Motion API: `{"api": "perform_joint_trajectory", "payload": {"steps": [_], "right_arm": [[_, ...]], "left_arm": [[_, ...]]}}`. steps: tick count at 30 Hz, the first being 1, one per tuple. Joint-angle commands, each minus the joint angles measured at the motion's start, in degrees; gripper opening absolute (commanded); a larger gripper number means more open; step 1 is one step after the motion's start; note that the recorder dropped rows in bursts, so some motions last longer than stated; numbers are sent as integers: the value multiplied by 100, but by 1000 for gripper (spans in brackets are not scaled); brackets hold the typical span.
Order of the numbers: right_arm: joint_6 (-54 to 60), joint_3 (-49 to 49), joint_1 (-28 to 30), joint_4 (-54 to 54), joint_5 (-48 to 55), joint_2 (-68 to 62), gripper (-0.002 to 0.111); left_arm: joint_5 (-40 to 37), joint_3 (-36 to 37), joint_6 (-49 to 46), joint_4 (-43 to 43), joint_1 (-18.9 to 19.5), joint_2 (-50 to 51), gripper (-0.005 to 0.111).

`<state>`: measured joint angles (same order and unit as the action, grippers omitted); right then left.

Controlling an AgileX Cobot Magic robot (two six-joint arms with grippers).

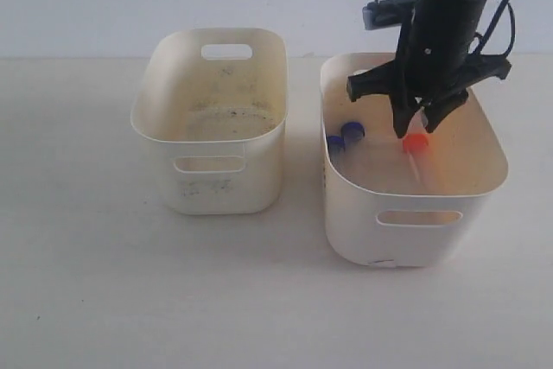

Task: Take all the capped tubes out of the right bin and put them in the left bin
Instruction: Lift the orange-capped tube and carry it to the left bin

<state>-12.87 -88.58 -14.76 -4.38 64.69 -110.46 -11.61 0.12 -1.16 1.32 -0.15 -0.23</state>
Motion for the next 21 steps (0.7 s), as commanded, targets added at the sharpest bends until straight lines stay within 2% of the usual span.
{"api": "perform_joint_trajectory", "payload": {"steps": [1, 7, 12, 17, 21], "right_arm": [[3, -14, 41, -145, 29, 403, 0], [65, -14, 41, -123, -9, 790, 0], [314, -14, 5, 438, -273, 1270, 0], [516, -14, -379, 1457, -789, 1465, 0], [605, -14, -971, 1912, -1673, 1255, 0]], "left_arm": [[71, -12, 24, 19, -41, 23, 4], [71, -12, 24, 19, -41, 23, 4], [71, -12, 24, 19, -41, 23, 4], [71, -12, 24, 19, -41, 23, 4], [71, -12, 24, 19, -41, 23, 4]]}}
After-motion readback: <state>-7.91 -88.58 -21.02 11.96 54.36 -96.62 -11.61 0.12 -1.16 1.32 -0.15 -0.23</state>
